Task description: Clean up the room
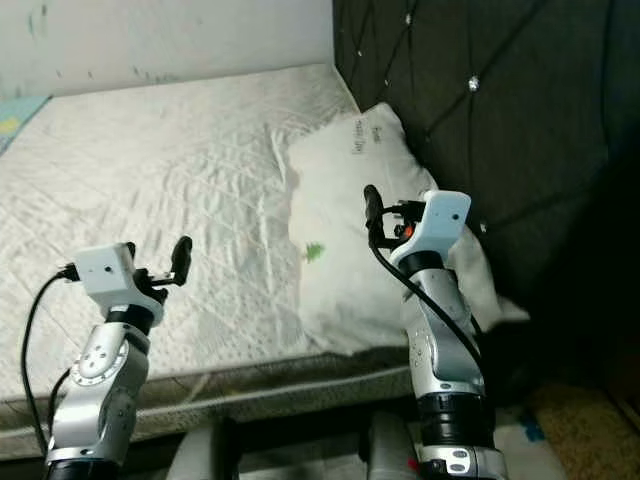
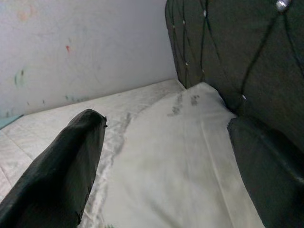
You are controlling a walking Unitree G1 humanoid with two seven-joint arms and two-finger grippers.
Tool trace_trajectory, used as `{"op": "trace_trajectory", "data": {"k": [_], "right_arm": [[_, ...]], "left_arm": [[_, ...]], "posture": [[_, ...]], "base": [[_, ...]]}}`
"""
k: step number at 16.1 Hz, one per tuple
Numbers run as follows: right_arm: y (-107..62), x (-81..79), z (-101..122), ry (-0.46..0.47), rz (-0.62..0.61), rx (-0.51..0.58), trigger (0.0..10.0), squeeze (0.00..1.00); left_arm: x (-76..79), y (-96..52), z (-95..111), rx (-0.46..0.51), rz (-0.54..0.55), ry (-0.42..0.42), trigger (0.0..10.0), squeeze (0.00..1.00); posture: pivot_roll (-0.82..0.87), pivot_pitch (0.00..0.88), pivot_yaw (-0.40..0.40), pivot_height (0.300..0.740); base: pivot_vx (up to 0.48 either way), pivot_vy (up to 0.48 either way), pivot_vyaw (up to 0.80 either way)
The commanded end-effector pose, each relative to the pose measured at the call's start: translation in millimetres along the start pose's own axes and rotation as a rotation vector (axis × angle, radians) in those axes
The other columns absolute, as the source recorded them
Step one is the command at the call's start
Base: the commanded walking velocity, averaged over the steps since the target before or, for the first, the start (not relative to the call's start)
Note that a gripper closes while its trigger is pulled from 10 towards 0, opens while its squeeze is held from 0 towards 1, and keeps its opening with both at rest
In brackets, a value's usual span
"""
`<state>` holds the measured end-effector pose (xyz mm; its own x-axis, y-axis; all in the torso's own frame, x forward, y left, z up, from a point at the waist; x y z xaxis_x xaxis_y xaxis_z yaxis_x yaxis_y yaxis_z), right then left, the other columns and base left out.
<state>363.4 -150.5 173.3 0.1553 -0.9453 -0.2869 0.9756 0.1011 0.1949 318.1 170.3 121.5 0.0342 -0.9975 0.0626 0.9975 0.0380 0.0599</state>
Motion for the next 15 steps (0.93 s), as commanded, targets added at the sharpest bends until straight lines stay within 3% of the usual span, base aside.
{"op": "trace_trajectory", "data": {"k": [1, 7, 9, 15], "right_arm": [[1.7, -5.4, 6, 0.000, 0.012, 0.018, 10.0, 0.00], [-4.2, -4.8, -2, -0.003, 0.006, -0.002, 10.0, 0.00], [-7.3, -4.3, -5, -0.006, 0.004, -0.009, 10.0, 0.00], [-32.1, 8.1, -22, -0.032, -0.013, -0.077, 10.0, 0.00]], "left_arm": [[-1.1, 2.2, 3, 0.017, 0.005, 0.005, 10.0, 0.00], [3.4, 6.9, 1, 0.022, -0.006, 0.010, 10.0, 0.00], [3.7, 6.4, 0, 0.020, -0.009, 0.011, 10.0, 0.00], [-1.4, -12.3, -16, -0.030, -0.025, -0.001, 10.0, 0.00]], "posture": [[-0.18, 0.000, 0.095, 0.679], [-0.19, 0.000, 0.103, 0.740], [-0.19, 0.000, 0.103, 0.740], [-0.19, 0.000, 0.101, 0.740]], "base": [[0.000, 0.000, 0.00], [0.000, 0.000, 0.00], [0.000, 0.000, 0.00], [0.000, 0.000, 0.00]]}}
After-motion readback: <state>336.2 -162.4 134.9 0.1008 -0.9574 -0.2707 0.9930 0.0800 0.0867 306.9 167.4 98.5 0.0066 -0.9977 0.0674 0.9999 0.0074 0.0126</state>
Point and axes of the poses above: a point about 5 cm out from each wrist's last joint towards the gripper, its own y axis pointing out of the wrist towards the gripper, its own z axis along the axis of the wrist's last joint, x = y × z, the point moved 3 cm from there along y, pointing out of the wrist towards the gripper, and after that the axes turned 7 degrees about y, right-handed, at the moved point
